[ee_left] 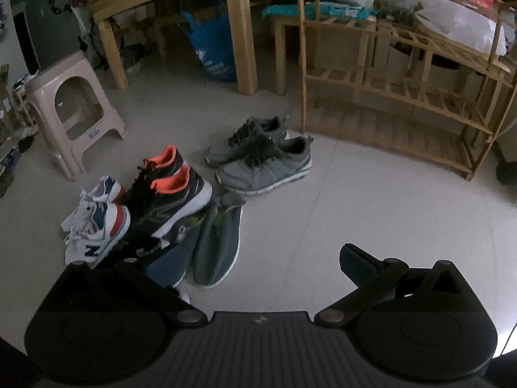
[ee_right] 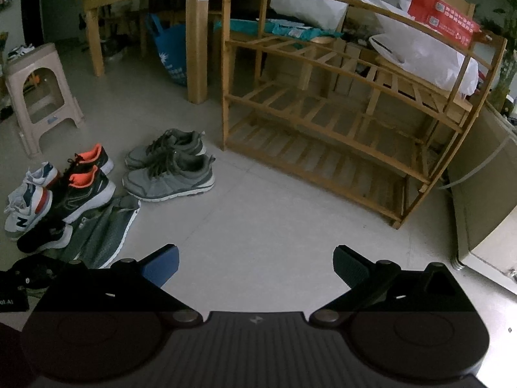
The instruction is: Organize scattered shoes
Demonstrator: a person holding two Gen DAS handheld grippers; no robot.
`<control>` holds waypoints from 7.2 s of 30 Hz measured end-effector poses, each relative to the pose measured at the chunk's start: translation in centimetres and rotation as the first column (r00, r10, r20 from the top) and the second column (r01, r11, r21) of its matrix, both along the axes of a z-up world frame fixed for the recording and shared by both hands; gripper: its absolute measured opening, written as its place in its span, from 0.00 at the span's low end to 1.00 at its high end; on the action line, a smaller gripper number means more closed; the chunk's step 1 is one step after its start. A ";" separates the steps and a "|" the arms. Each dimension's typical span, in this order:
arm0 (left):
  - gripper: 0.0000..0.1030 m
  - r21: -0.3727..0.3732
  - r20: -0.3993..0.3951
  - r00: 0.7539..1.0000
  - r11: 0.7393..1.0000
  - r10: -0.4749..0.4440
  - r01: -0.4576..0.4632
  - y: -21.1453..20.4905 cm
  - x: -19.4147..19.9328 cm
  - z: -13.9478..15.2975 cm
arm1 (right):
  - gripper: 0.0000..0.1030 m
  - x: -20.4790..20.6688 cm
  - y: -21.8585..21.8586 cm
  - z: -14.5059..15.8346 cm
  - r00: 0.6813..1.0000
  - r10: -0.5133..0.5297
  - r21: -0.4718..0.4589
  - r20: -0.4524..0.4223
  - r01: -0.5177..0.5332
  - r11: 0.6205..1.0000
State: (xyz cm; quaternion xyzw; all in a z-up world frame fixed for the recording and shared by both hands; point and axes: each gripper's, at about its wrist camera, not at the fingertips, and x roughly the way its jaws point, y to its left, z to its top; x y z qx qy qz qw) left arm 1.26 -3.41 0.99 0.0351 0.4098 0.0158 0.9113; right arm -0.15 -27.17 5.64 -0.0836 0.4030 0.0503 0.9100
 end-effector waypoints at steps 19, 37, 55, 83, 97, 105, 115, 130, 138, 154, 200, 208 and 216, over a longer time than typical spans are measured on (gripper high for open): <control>1.00 -0.128 -0.114 0.957 0.959 -0.266 0.252 2.1 16.0 -10.9 | 1.00 -1.4 0.4 -1.2 0.990 0.123 0.077 -0.068 -0.118 0.990; 1.00 -0.047 -0.163 0.857 0.872 -0.488 0.487 -4.5 38.8 -18.2 | 1.00 -3.0 -2.0 -1.1 0.975 0.214 0.122 -0.063 -0.205 0.971; 0.97 -0.250 -0.310 0.843 0.893 -0.439 0.374 -8.1 51.0 -21.9 | 1.00 -1.5 -8.4 -4.3 0.976 0.046 0.246 -0.214 0.008 0.969; 0.18 -0.134 -0.406 0.845 0.938 -0.347 0.321 -12.3 47.7 -24.8 | 1.00 -1.0 -10.7 -2.9 0.972 -0.055 0.268 -0.227 0.116 0.956; 0.23 -0.196 -0.377 0.784 0.870 -0.493 0.453 -26.2 30.3 -18.7 | 1.00 0.0 -15.5 2.8 0.928 -0.373 0.188 -0.010 0.368 0.911; 0.23 -0.281 -0.373 0.724 0.814 -0.581 0.508 -34.6 19.5 -18.6 | 1.00 1.4 -18.6 -2.4 0.905 -0.413 -0.070 -0.104 0.408 0.910; 0.23 -0.242 -0.377 0.714 0.807 -0.590 0.539 -42.9 12.4 -20.6 | 1.00 -2.2 -29.6 -10.7 0.867 -0.424 -0.077 -0.261 0.419 0.905; 0.27 -0.196 -0.436 0.654 0.775 -0.618 0.601 -52.2 6.8 -24.7 | 1.00 -8.2 -38.7 -18.3 0.754 -0.519 -0.164 -0.403 0.498 0.851; 0.97 -0.071 -0.368 0.702 0.771 -0.610 0.633 -52.3 7.1 -22.9 | 1.00 -7.8 -38.5 -18.9 0.761 -0.501 -0.153 -0.413 0.485 0.861; 0.98 -0.006 -0.319 0.765 0.808 -0.560 0.589 -36.3 11.6 -16.4 | 1.00 -3.7 -33.7 -18.3 0.824 -0.416 -0.125 -0.386 0.400 0.908; 0.98 -0.104 -0.405 0.783 0.875 -0.471 0.473 -26.2 14.7 -23.9 | 0.24 3.1 -34.8 -31.3 0.780 -0.176 -0.187 -0.601 0.077 0.979; 0.98 -0.112 -0.408 0.774 0.868 -0.484 0.483 -29.5 13.0 -24.4 | 0.24 1.4 -36.3 -30.5 0.792 0.023 -0.240 -0.610 -0.213 0.947; 0.98 -0.120 -0.395 0.772 0.862 -0.497 0.493 -30.7 11.9 -24.5 | 0.24 0.3 -36.2 -29.9 0.709 0.270 -0.275 -0.651 -0.552 0.787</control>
